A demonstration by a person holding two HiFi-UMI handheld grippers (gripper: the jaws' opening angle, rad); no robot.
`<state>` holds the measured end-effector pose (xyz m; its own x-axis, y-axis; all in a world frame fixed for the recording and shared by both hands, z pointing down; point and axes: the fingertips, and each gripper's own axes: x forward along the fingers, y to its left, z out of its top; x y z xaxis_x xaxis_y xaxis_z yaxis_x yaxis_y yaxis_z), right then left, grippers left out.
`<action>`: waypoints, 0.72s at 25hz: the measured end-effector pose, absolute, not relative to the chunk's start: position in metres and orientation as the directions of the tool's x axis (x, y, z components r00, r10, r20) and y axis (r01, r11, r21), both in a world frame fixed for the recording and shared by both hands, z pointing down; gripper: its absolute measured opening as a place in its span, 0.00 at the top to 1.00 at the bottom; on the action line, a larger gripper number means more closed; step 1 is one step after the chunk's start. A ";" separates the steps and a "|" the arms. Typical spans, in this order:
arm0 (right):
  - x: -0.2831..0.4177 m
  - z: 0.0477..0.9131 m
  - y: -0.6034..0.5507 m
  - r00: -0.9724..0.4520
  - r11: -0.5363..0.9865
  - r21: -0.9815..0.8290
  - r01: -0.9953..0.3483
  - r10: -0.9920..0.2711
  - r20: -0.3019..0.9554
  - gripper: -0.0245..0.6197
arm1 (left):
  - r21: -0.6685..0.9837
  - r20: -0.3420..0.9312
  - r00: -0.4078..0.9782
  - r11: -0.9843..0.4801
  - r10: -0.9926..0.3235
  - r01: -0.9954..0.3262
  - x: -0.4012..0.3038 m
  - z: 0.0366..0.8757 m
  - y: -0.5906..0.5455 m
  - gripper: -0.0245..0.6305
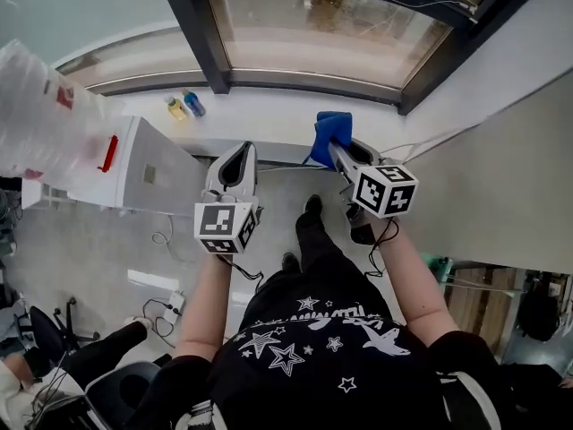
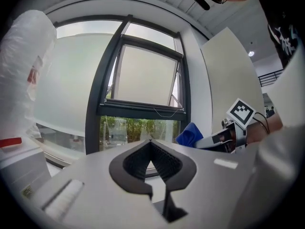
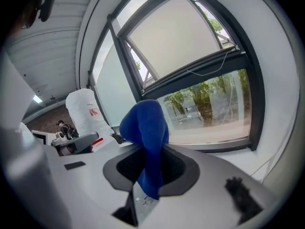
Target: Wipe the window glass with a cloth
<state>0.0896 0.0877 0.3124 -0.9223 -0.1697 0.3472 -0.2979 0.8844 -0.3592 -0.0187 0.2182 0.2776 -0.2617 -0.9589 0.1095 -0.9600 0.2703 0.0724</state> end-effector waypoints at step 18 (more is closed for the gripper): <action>-0.032 0.316 -0.071 -0.938 0.894 -0.371 -0.251 -0.131 0.320 0.85 | 0.028 0.177 -0.245 0.254 -0.953 -0.967 -0.122 0.280 0.051 0.96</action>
<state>-0.0325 -0.0705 0.3157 -0.9384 -0.1306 0.3200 -0.2509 0.8941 -0.3710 -0.1219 0.0513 0.2804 -0.2451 -0.9531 0.1774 -0.9669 0.2538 0.0279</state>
